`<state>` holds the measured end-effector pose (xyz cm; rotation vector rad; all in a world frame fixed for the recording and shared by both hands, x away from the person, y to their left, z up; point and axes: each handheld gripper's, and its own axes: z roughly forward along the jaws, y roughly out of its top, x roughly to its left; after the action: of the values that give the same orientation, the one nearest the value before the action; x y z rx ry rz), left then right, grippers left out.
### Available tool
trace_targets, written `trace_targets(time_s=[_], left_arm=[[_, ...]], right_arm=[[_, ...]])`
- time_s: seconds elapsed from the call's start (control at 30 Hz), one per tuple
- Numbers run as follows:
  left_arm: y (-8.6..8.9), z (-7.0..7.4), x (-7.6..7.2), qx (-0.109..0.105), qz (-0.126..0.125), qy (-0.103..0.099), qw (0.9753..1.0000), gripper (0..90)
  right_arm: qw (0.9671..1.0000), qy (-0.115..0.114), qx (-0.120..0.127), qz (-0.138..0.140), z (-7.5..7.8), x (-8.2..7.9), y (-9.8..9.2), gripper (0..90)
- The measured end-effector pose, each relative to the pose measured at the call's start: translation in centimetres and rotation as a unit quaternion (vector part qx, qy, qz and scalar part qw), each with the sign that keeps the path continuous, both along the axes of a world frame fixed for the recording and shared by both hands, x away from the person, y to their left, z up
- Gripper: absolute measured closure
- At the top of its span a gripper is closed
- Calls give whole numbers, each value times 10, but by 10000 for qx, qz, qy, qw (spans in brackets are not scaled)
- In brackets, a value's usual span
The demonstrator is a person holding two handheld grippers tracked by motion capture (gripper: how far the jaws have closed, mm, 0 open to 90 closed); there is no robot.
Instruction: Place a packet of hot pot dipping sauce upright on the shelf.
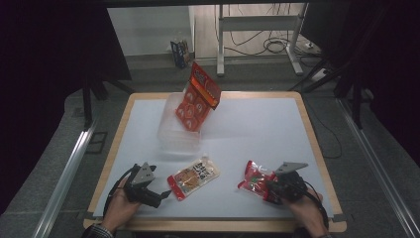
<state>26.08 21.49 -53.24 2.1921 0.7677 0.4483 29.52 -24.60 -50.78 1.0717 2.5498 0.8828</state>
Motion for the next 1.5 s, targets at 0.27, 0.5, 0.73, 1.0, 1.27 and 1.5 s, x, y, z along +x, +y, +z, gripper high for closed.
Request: trace_targets(time_s=[0.27,0.5,0.73,1.0,1.27,1.5], left_arm=[[-1,0,0,-13,6,2,10000,0],[0,0,0,17,-16,-5,10000,0],[0,0,-1,-4,-10,-21,10000,0],[0,1,-2,-5,-1,-40,10000,0],[0,1,-1,6,4,-39,10000,0],[0,1,-2,10,6,-42,10000,0]], right_arm=[[9999,-94,-108,87,-1,23,26,887],[9978,-378,-538,119,0,51,53,886],[9988,-347,-324,70,4,48,46,885],[9985,-411,-78,355,14,19,39,884],[9978,-134,-6,649,6,-14,40,883],[9976,65,-349,598,-2,-21,35,883]])
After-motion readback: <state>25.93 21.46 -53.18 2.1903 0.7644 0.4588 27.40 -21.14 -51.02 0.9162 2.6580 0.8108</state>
